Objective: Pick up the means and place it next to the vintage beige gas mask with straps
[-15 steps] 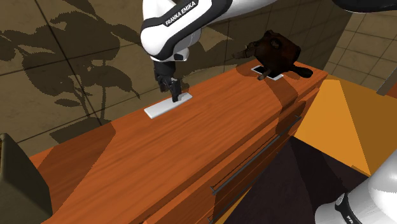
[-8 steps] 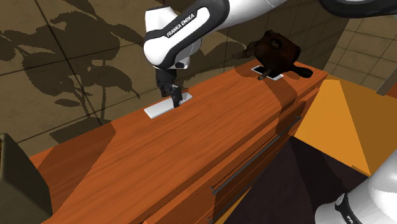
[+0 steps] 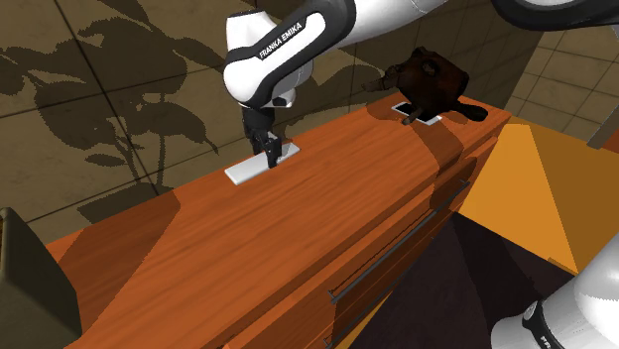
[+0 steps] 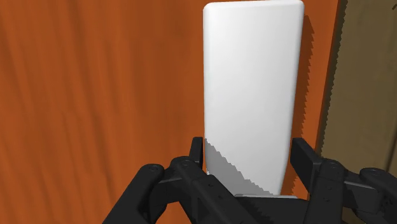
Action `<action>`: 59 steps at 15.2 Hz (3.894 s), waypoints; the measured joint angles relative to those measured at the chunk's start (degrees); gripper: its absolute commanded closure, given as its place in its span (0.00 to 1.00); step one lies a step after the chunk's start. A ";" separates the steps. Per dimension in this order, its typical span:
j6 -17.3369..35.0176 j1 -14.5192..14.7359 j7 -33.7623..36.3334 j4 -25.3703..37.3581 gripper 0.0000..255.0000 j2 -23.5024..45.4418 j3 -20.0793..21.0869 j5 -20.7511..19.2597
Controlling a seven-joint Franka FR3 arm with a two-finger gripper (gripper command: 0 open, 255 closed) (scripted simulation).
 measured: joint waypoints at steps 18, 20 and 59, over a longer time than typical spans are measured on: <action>-7.51 -0.57 -0.65 2.86 1.00 -3.96 0.55 1.12; -8.41 -0.55 -0.71 3.53 1.00 -3.77 0.55 1.21; -36.14 0.16 -1.89 28.73 1.00 -7.24 1.33 2.20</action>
